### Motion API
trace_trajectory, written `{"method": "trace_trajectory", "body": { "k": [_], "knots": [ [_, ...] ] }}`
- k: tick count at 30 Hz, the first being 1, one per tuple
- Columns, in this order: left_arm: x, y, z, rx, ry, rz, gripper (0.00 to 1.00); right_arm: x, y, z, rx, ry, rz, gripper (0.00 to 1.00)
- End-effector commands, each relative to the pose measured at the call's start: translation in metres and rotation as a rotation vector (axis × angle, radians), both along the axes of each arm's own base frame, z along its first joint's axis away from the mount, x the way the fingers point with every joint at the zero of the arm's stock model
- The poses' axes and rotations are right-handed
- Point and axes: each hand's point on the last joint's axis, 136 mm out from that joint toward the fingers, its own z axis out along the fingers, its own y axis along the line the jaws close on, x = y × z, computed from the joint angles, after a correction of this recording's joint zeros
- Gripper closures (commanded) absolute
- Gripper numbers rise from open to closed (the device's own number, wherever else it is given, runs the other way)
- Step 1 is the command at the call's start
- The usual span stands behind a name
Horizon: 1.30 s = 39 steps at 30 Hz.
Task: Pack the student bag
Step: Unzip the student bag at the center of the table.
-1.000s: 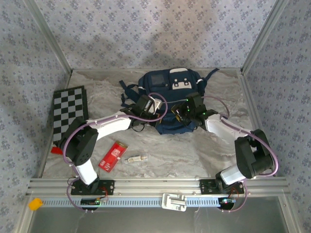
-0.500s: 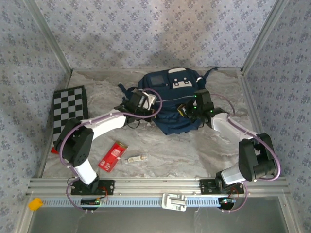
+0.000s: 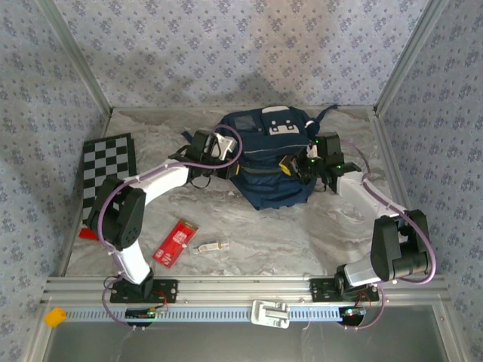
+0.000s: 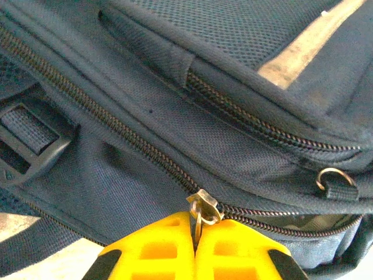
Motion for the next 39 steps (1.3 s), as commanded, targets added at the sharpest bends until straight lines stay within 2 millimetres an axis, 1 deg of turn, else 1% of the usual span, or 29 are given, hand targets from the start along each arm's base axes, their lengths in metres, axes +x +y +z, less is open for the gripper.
{"method": "trace_trajectory", "body": {
  "k": [1, 2, 3, 5, 7, 9, 12, 14, 15, 18, 21, 24, 25, 26, 27, 28, 29, 30, 31, 33, 34, 36, 37, 38, 39],
  "knots": [
    [-0.006, 0.038, -0.022, 0.184, -0.044, 0.082, 1.00, 0.009, -0.025, 0.035, 0.036, -0.053, -0.089, 1.00],
    [-0.012, 0.036, -0.025, 0.198, -0.043, 0.064, 1.00, 0.011, -0.028, 0.039, 0.028, -0.058, -0.105, 1.00],
    [-0.016, 0.038, -0.032, 0.215, -0.032, 0.059, 1.00, 0.013, -0.030, 0.043, 0.022, -0.063, -0.109, 1.00],
    [-0.015, 0.047, -0.043, 0.264, -0.031, 0.079, 1.00, 0.014, -0.035, 0.045, 0.035, -0.054, -0.123, 1.00],
    [-0.006, 0.060, -0.050, 0.325, -0.046, 0.118, 1.00, 0.013, -0.041, 0.050, 0.040, -0.079, -0.148, 1.00],
    [0.011, 0.080, -0.052, 0.377, -0.064, 0.192, 1.00, 0.007, -0.044, 0.052, 0.012, -0.079, -0.135, 1.00],
    [0.033, 0.098, -0.043, 0.348, -0.079, 0.269, 1.00, 0.000, -0.049, 0.048, -0.011, -0.070, -0.133, 1.00],
    [0.045, 0.099, -0.035, 0.299, -0.106, 0.286, 1.00, -0.002, -0.052, 0.040, -0.006, -0.055, -0.143, 1.00],
    [0.051, 0.098, -0.033, 0.288, -0.106, 0.288, 1.00, -0.002, -0.049, 0.038, -0.005, -0.056, -0.137, 1.00],
    [0.064, 0.096, -0.036, 0.291, -0.091, 0.287, 1.00, -0.003, -0.035, 0.033, -0.024, -0.059, -0.102, 1.00],
    [0.067, 0.091, -0.035, 0.270, -0.071, 0.284, 1.00, -0.002, -0.021, 0.026, -0.041, -0.062, -0.076, 1.00],
    [0.058, 0.087, -0.035, 0.239, -0.057, 0.269, 1.00, -0.002, -0.012, 0.018, -0.042, -0.063, -0.051, 1.00],
    [0.055, 0.088, -0.036, 0.242, -0.041, 0.265, 0.91, -0.003, -0.008, 0.018, -0.041, -0.075, -0.034, 0.96],
    [0.051, 0.089, -0.037, 0.248, -0.024, 0.267, 0.87, -0.004, -0.007, 0.019, -0.050, -0.082, -0.023, 0.87],
    [0.046, 0.091, -0.036, 0.244, -0.006, 0.272, 0.82, -0.009, -0.007, 0.020, -0.080, -0.097, -0.008, 0.78],
    [0.039, 0.092, -0.033, 0.226, 0.014, 0.278, 0.75, -0.015, -0.008, 0.020, -0.133, -0.104, 0.003, 0.70],
    [0.031, 0.091, -0.031, 0.209, 0.035, 0.278, 0.66, -0.021, -0.011, 0.019, -0.185, -0.109, 0.014, 0.65],
    [0.022, 0.093, -0.026, 0.193, 0.058, 0.286, 0.62, -0.029, -0.014, 0.017, -0.247, -0.109, 0.034, 0.59],
    [0.012, 0.098, -0.023, 0.186, 0.080, 0.308, 0.59, -0.039, -0.018, 0.012, -0.299, -0.097, 0.059, 0.56],
    [-0.007, 0.111, -0.019, 0.168, 0.141, 0.376, 0.53, -0.055, -0.028, 0.002, -0.369, -0.069, 0.077, 0.52],
    [-0.018, 0.119, -0.021, 0.165, 0.183, 0.416, 0.52, -0.063, -0.026, 0.002, -0.380, -0.085, 0.098, 0.48],
    [-0.039, 0.134, -0.023, 0.170, 0.249, 0.478, 0.50, -0.078, -0.016, -0.001, -0.401, -0.098, 0.142, 0.40],
    [-0.052, 0.140, -0.024, 0.166, 0.275, 0.495, 0.49, -0.088, -0.004, -0.004, -0.414, -0.107, 0.202, 0.37],
    [-0.062, 0.144, -0.024, 0.167, 0.282, 0.509, 0.47, -0.095, 0.005, -0.007, -0.425, -0.107, 0.250, 0.35],
    [-0.074, 0.153, -0.027, 0.184, 0.307, 0.544, 0.45, -0.104, 0.014, -0.012, -0.435, -0.099, 0.295, 0.34]
  ]
}}
